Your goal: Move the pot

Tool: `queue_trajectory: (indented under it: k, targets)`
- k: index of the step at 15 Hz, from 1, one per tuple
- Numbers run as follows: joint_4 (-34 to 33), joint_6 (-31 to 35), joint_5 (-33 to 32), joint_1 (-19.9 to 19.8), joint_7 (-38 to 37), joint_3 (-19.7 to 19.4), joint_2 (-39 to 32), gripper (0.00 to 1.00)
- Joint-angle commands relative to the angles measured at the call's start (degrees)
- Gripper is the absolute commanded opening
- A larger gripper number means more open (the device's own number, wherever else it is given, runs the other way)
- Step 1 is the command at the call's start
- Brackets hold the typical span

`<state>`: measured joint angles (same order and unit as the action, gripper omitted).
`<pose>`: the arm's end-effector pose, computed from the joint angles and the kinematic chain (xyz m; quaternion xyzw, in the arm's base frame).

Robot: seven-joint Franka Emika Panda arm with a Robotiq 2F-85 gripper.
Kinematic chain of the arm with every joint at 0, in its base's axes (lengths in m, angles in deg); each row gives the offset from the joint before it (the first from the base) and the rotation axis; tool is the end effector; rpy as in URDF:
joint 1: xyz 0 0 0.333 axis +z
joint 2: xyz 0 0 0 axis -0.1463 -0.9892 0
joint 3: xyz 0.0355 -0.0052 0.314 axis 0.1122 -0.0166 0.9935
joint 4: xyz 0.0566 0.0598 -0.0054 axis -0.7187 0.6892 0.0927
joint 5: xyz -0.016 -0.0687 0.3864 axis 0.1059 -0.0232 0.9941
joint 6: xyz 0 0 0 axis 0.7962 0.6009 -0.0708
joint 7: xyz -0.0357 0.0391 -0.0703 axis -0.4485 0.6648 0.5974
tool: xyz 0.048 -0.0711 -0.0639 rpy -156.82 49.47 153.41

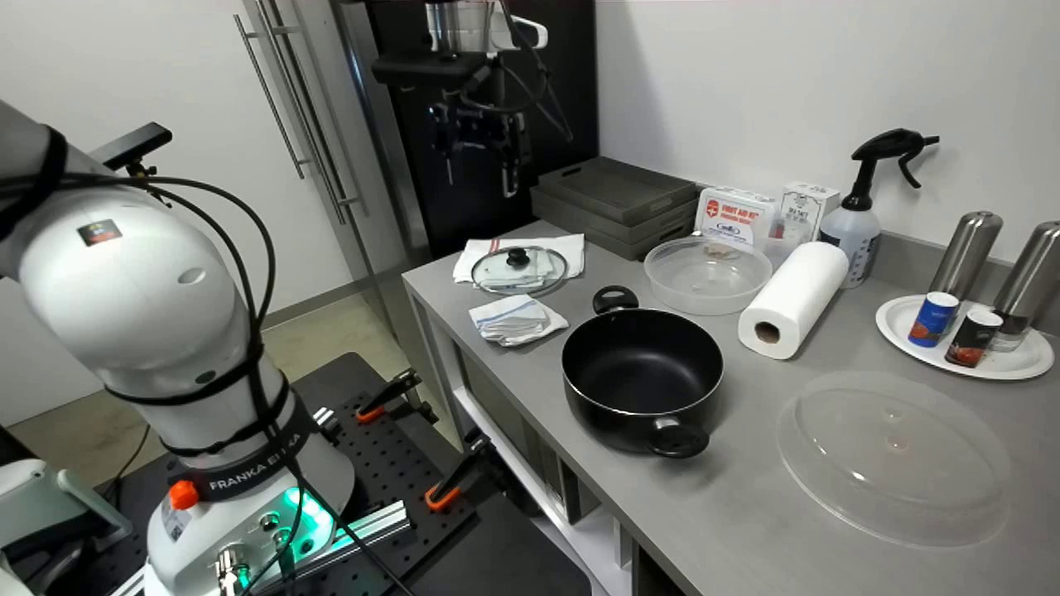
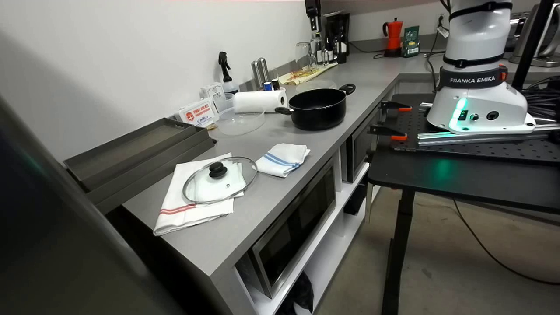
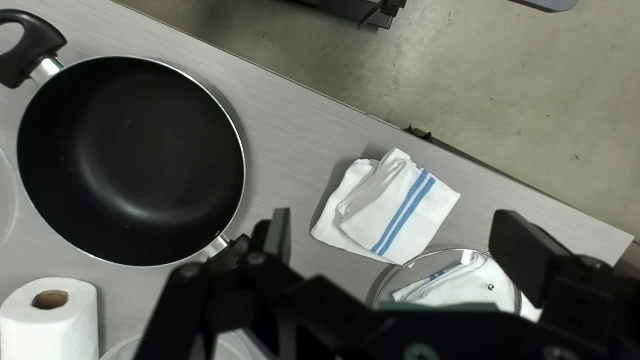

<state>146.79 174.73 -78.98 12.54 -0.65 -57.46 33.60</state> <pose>0.3885 0.0114 0.4261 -0.9921 -0.1213 0.0188 0.0244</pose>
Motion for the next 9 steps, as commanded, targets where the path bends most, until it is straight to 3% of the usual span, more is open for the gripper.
queue_trajectory:
  k: [1, 9]
  targets:
    - [-0.1, -0.1, 0.1, -0.3, 0.1, 0.3, 0.0, 1.00]
    - [-0.5, 2.4, -0.2, -0.6, 0.1, 0.3, -3.2, 1.00]
